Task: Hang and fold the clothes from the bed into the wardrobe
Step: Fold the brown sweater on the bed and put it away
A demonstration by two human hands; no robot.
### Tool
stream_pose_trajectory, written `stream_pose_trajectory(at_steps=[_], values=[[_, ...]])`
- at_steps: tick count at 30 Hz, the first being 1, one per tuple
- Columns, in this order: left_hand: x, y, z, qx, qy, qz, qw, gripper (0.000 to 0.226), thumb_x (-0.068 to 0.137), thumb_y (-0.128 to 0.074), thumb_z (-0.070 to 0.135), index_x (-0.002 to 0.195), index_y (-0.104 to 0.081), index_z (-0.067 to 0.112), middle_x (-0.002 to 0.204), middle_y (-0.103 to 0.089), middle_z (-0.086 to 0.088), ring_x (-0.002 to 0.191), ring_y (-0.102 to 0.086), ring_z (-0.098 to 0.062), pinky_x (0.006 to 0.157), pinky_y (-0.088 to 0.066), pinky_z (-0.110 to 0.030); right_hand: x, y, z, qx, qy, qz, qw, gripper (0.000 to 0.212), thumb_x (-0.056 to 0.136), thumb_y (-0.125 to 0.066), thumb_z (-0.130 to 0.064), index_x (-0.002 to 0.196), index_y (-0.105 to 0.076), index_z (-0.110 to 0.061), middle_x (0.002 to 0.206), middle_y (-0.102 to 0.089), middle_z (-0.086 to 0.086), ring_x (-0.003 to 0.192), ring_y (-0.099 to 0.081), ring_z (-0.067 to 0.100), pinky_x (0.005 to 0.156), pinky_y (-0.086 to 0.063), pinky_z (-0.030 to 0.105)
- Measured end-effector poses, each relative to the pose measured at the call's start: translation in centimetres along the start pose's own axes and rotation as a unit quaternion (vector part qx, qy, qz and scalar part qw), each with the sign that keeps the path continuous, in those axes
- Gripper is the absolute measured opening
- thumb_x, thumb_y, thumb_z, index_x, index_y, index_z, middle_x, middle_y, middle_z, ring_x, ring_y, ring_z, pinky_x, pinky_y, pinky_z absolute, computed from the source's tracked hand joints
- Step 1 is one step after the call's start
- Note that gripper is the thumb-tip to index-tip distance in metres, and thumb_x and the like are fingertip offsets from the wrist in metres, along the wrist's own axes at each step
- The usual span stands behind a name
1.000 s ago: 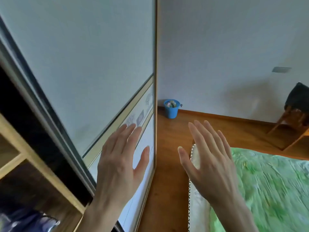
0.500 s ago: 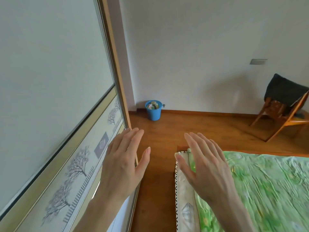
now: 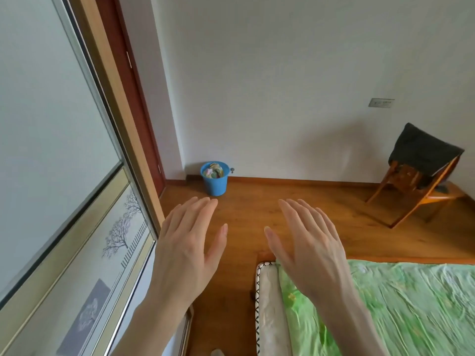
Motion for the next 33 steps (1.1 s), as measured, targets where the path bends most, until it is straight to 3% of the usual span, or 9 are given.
stream_pose_trajectory(at_steps=[10,19,23,27,33], values=[[15.3,-10.1,-6.9,-0.087,-0.038,0.002,0.995,0.051,0.106,-0.047,0.047,0.143,-0.059,0.015,0.142,-0.063,0.0,0.134,-0.056,-0.015,0.108,-0.053,-0.043,15.2,-6.7,3.5,-0.021,-0.045,0.023,0.999,0.055,0.104,-0.047,-0.055,0.144,-0.058,-0.019,0.145,-0.061,-0.003,0.142,-0.05,0.016,0.119,-0.04,0.042],[26.0,-19.3,-8.3,-0.122,-0.062,-0.053,0.989,0.052,0.108,-0.041,0.051,0.146,-0.056,0.02,0.146,-0.058,0.004,0.139,-0.05,-0.011,0.116,-0.042,-0.032,23.4,-11.8,9.1,-0.057,-0.11,0.021,0.992,0.056,0.104,-0.046,-0.058,0.146,-0.056,-0.022,0.148,-0.059,-0.005,0.142,-0.049,0.015,0.122,-0.031,0.037],[31.4,-24.9,-8.1,-0.155,-0.071,-0.063,0.983,0.051,0.108,-0.043,0.053,0.146,-0.057,0.023,0.146,-0.059,0.007,0.137,-0.051,-0.007,0.113,-0.039,-0.024,26.9,-14.6,12.7,-0.064,-0.13,0.04,0.989,0.055,0.102,-0.047,-0.059,0.144,-0.058,-0.025,0.146,-0.061,-0.004,0.139,-0.054,0.016,0.118,-0.036,0.04],[37.8,-30.6,-6.9,-0.173,-0.116,-0.075,0.975,0.05,0.107,-0.043,0.052,0.143,-0.06,0.021,0.142,-0.061,0.005,0.133,-0.055,-0.009,0.112,-0.046,-0.03,30.5,-17.3,17.8,-0.095,-0.184,0.054,0.977,0.057,0.101,-0.046,-0.063,0.142,-0.059,-0.025,0.145,-0.062,-0.002,0.136,-0.057,0.02,0.115,-0.039,0.044],[48.6,-38.5,-4.4,-0.195,-0.207,-0.091,0.955,0.046,0.107,-0.046,0.048,0.139,-0.062,0.019,0.14,-0.063,0.003,0.131,-0.057,-0.011,0.112,-0.045,-0.028,37.2,-19.9,25.6,-0.104,-0.274,0.099,0.951,0.059,0.101,-0.044,-0.061,0.144,-0.059,-0.023,0.148,-0.06,0.001,0.141,-0.053,0.022,0.117,-0.041,0.049]])
Point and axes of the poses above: each hand's wrist, its own x-axis towards the middle knuckle, its own y-axis out of the back of the hand, z = x × y, the point moved 1 cm from there along x, towards the middle knuckle
